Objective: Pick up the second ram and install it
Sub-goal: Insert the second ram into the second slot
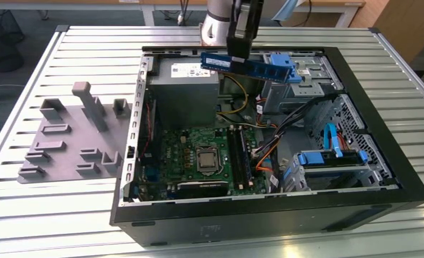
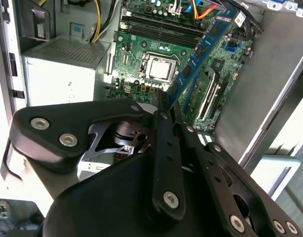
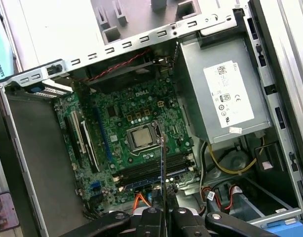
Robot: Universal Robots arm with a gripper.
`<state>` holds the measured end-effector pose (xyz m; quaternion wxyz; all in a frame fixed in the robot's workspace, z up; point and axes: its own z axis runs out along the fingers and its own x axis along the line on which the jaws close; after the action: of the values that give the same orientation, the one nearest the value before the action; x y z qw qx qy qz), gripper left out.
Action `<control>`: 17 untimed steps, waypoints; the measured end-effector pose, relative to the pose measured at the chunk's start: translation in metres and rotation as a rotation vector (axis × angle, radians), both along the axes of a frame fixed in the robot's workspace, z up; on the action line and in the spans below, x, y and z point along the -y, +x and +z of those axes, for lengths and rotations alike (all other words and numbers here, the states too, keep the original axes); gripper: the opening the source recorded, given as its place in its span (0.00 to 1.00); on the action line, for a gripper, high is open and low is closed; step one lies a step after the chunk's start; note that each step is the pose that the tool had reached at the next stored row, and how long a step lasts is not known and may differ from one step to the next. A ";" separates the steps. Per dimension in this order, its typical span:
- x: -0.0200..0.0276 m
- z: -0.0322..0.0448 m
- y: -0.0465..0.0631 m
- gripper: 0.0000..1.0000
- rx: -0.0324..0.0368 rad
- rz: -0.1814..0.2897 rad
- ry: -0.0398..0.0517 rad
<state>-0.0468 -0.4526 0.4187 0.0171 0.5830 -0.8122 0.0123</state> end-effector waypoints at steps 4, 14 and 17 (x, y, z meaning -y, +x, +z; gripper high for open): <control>0.0000 -0.0005 0.000 0.14 0.0000 -0.040 0.0000; 0.0000 -0.0011 0.000 0.14 0.0000 -0.127 0.0000; 0.0000 -0.0012 0.000 0.14 0.0000 -0.151 0.0000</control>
<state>-0.0468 -0.4526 0.4174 0.0179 0.5203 -0.8537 0.0110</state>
